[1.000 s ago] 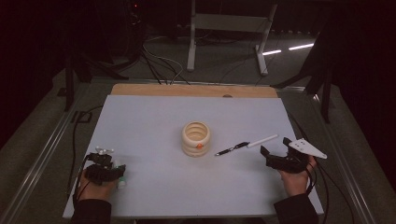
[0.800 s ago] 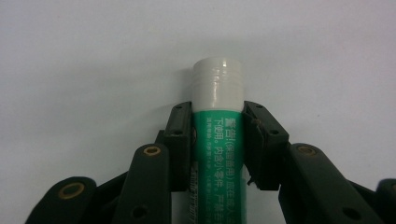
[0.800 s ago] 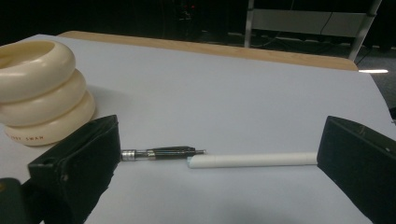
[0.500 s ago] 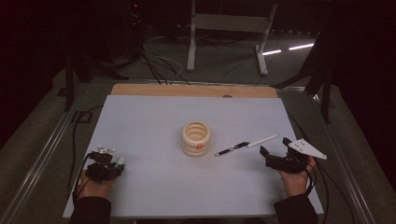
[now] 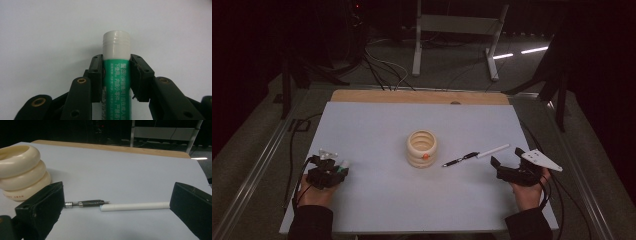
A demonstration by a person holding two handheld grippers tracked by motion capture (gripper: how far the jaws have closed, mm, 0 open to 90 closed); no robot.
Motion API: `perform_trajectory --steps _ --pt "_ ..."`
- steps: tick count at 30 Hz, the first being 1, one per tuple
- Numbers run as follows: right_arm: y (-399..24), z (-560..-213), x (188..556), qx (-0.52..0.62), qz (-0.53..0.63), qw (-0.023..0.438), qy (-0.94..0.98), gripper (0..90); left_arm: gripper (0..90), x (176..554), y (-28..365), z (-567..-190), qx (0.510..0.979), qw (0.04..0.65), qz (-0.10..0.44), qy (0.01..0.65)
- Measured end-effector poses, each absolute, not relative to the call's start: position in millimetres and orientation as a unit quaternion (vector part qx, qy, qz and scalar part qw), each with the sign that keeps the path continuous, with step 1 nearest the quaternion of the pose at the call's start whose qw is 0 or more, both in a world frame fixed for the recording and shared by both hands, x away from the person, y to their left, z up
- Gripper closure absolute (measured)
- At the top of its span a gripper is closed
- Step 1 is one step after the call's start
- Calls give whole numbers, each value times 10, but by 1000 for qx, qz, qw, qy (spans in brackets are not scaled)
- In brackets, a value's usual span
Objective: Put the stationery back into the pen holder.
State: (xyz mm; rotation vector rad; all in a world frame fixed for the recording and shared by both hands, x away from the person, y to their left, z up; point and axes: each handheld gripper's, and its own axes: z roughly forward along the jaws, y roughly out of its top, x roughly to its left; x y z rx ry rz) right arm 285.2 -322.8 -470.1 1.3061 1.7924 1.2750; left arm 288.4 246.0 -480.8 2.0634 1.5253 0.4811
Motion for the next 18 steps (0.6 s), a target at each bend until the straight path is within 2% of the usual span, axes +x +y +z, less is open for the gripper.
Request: perform_trajectory --steps 18 --pt "-3194 -4723 2819 488 483 282 670 0 662 3072 2390 -4515 760 313 202 532"
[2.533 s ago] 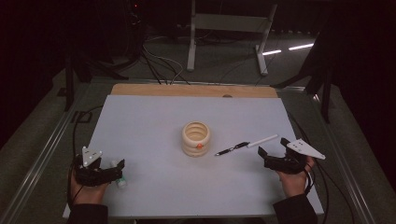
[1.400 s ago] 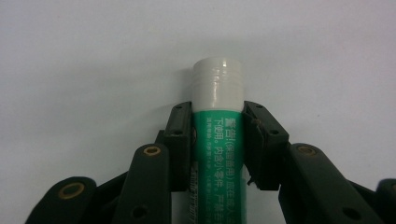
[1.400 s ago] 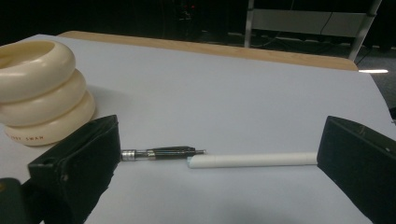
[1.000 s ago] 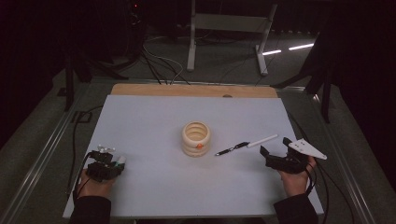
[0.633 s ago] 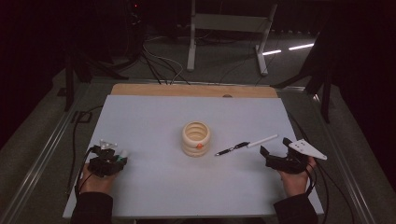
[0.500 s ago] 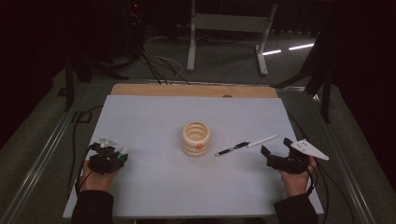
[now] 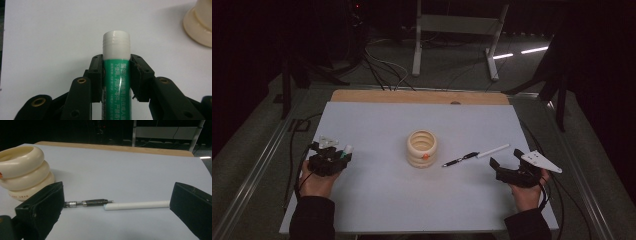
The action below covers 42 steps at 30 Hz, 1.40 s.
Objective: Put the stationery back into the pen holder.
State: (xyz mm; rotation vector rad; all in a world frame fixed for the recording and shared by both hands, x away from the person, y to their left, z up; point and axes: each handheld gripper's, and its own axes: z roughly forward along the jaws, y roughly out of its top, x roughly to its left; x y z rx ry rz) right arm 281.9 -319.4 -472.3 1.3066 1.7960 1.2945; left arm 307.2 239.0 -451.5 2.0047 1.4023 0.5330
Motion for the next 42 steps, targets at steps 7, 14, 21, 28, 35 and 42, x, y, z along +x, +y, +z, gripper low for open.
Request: perform_trajectory --steps 7,14,21,28,35,42 --pt "-3167 -4727 2815 483 481 283 675 0 662 3129 2331 -4445 758 334 204 521" --pt "-3157 -4731 2812 481 483 282 675 0 662 3195 2264 -4403 756 354 205 511" --pt "-3129 -4739 2812 479 483 280 677 0 662 3249 2243 -4353 745 395 185 505" --pt "-3109 -4747 2817 477 483 278 680 0 661 3312 2140 -4275 742 426 192 480" --pt "-3109 -4749 2816 477 484 277 679 0 661 3375 2041 -4198 740 446 196 464" --pt "-3104 -4751 2817 480 496 264 674 0 661 3449 1938 -4154 736 469 179 455"
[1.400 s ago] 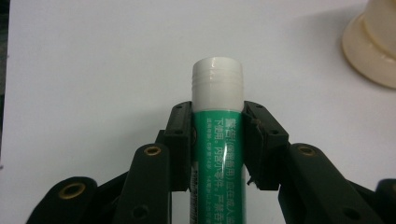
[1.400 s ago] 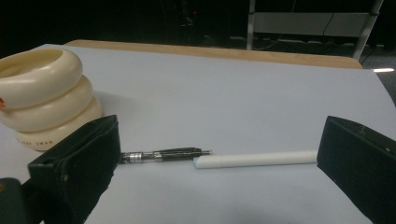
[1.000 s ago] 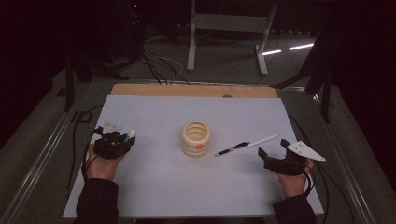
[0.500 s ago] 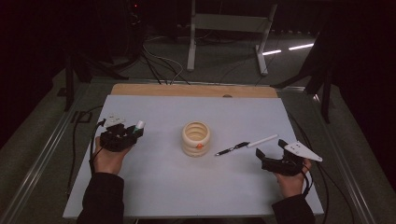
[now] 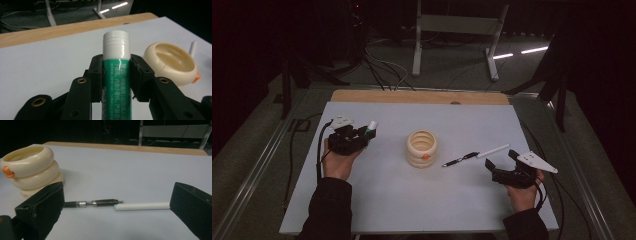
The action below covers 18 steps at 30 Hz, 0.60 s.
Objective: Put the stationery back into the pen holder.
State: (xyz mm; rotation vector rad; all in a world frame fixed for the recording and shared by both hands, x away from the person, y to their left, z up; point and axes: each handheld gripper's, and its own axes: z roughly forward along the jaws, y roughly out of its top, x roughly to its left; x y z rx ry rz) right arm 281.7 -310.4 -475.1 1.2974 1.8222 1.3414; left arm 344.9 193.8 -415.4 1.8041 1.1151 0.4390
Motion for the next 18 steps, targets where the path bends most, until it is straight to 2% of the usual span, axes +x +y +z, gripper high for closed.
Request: perform_trajectory --steps 18 --pt "-3096 -4763 2827 479 495 262 676 0 661 3579 1596 -4082 742 501 169 413"
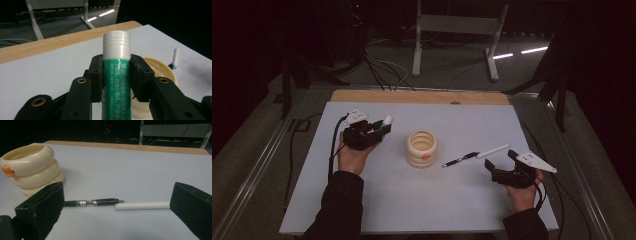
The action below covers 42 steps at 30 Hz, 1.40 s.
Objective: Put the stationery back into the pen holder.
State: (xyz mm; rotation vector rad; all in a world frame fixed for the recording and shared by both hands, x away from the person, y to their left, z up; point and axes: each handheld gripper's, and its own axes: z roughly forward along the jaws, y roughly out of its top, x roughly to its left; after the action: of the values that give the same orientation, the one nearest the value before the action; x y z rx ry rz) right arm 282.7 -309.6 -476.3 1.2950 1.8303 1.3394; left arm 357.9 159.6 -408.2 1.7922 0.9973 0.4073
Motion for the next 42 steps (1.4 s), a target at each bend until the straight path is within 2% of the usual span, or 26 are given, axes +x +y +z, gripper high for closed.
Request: perform_trajectory --steps 19,42 --pt "-3094 -4770 2837 479 492 262 678 0 660 3703 1140 -4033 761 513 160 364" --pt "-3087 -4782 2848 478 489 261 681 0 659 3870 688 -4153 760 532 137 346"
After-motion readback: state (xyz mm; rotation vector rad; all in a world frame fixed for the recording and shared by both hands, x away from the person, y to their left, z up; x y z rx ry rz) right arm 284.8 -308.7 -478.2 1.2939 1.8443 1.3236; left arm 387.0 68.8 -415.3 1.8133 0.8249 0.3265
